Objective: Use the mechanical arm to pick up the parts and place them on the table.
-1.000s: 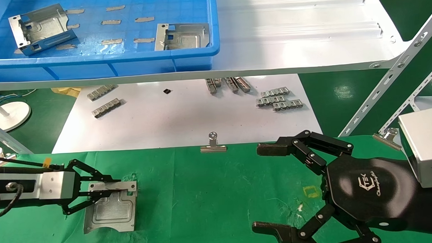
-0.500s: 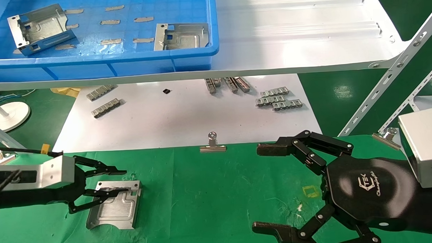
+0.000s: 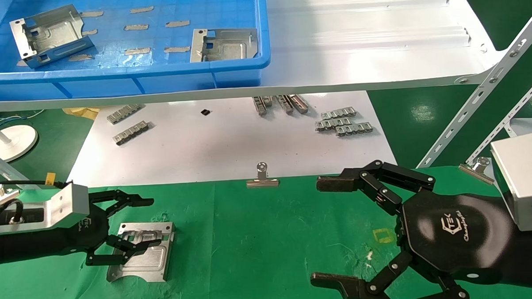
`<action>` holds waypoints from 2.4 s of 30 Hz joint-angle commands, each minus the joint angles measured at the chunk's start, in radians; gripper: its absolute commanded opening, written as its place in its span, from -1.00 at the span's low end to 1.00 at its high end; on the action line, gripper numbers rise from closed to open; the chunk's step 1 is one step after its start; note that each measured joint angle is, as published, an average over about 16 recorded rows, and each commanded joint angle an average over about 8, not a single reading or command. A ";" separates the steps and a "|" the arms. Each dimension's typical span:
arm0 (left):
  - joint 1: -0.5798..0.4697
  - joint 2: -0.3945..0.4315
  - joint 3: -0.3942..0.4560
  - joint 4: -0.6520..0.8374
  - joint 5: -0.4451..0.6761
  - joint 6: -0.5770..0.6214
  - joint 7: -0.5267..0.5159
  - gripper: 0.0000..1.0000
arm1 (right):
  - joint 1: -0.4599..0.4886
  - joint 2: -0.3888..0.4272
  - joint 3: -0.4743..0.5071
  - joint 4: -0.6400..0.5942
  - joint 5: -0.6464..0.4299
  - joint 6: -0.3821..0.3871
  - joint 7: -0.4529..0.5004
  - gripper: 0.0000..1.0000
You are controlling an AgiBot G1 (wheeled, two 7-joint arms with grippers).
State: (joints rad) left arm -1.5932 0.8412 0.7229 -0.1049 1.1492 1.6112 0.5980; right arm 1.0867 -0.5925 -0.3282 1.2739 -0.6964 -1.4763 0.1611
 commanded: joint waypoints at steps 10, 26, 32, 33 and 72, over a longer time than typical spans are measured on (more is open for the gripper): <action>0.037 -0.019 -0.033 -0.098 -0.025 -0.012 -0.055 1.00 | 0.000 0.000 0.000 0.000 0.000 0.000 0.000 1.00; 0.178 -0.081 -0.152 -0.413 -0.140 -0.042 -0.268 1.00 | 0.000 0.000 -0.001 -0.001 0.000 0.000 0.000 1.00; 0.231 -0.104 -0.198 -0.532 -0.183 -0.053 -0.348 1.00 | 0.000 0.000 -0.001 -0.001 0.000 0.000 0.000 1.00; 0.240 -0.108 -0.205 -0.552 -0.190 -0.055 -0.362 1.00 | 0.000 0.000 -0.001 -0.001 0.000 0.000 0.000 1.00; 0.538 -0.238 -0.460 -1.220 -0.436 -0.119 -0.803 1.00 | 0.000 0.001 -0.002 -0.001 0.001 0.001 -0.001 1.00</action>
State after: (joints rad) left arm -1.0616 0.6059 0.2686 -1.3113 0.7187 1.4930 -0.1991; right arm 1.0872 -0.5919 -0.3298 1.2731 -0.6952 -1.4757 0.1601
